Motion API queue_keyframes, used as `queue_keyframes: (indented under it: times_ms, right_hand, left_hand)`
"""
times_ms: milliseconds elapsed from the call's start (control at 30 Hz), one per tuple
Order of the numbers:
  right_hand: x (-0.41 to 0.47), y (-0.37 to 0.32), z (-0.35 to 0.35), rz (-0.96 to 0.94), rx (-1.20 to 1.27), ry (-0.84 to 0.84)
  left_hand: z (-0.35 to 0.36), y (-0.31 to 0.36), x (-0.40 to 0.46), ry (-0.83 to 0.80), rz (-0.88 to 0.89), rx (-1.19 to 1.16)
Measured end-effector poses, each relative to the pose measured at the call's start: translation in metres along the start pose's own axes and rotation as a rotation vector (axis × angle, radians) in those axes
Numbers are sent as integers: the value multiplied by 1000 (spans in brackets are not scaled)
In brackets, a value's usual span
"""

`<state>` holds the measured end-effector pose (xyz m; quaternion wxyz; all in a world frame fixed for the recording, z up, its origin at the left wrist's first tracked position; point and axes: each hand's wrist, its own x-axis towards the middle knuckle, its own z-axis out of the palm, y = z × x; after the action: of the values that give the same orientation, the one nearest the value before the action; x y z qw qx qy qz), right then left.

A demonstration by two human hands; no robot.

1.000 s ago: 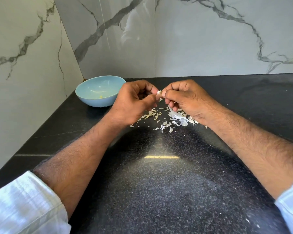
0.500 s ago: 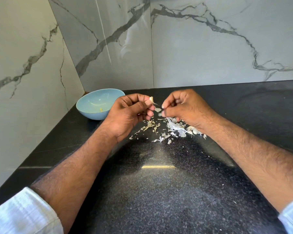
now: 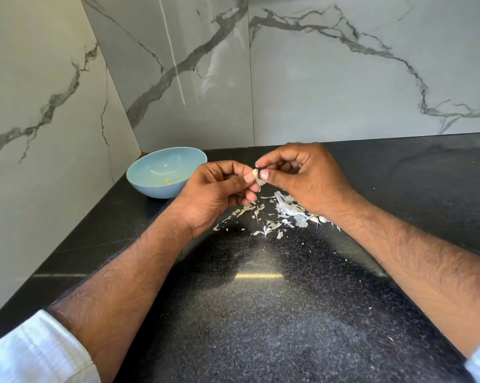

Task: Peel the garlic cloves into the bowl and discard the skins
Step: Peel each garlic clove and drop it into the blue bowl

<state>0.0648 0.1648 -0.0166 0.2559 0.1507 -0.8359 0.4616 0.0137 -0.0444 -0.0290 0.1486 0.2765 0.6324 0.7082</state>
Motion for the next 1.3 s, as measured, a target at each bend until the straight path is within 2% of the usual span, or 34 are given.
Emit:
queue_keyframes:
  times_ms: [200,500,700,933,1300]
  right_hand:
    - [0,2,2,-138,-51,-5]
    - [-3,2,2,-163,-201,9]
    - [-5,4,6,-134,-195,-4]
    - [-3,9,7,-11,-25,-26]
    - [-3,16,6,-41,-150,-142]
  left_hand:
    - [1,0,0,4,-26,23]
    - [7,-1,0,86,-72,52]
    - [9,-2,1,131,-58,12]
    - [6,-2,1,111,-32,53]
    - [7,-1,0,121,6,267]
